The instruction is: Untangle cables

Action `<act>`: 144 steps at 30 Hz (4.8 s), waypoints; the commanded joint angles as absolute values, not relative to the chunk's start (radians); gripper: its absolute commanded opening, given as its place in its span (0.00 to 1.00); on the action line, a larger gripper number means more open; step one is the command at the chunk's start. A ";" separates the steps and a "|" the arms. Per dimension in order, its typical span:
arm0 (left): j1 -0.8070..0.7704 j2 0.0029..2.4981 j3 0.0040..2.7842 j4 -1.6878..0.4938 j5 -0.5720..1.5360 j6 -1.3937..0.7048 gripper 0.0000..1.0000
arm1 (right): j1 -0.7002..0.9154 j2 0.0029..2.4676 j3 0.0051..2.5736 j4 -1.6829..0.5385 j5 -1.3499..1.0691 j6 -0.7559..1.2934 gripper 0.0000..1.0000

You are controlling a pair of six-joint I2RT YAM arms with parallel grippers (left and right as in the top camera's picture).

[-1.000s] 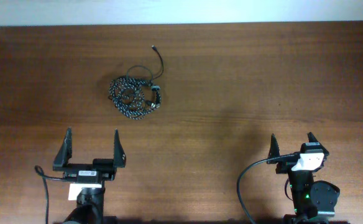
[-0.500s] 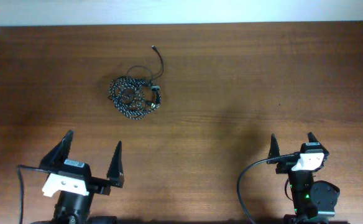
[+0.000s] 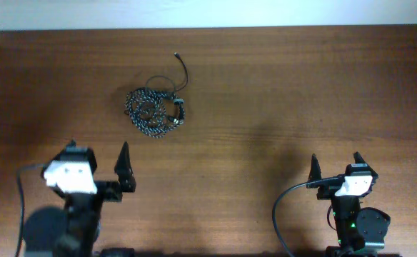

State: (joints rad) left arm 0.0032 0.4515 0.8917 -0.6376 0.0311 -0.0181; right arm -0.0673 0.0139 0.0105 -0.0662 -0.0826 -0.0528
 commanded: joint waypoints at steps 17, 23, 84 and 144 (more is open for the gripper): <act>0.003 1.216 1.521 -1.219 0.156 -0.127 0.99 | -0.065 0.007 0.006 -0.072 -0.077 -0.052 0.99; 0.003 1.393 1.521 -1.217 0.044 -0.247 0.99 | -0.065 0.007 0.006 -0.072 -0.077 -0.052 0.99; 0.003 1.985 1.519 -0.917 0.046 -0.254 0.00 | -0.065 0.007 0.006 -0.072 -0.077 -0.052 0.99; 0.003 1.191 1.173 -1.074 0.709 0.458 0.00 | 0.195 1.032 0.817 0.055 -0.992 0.574 0.99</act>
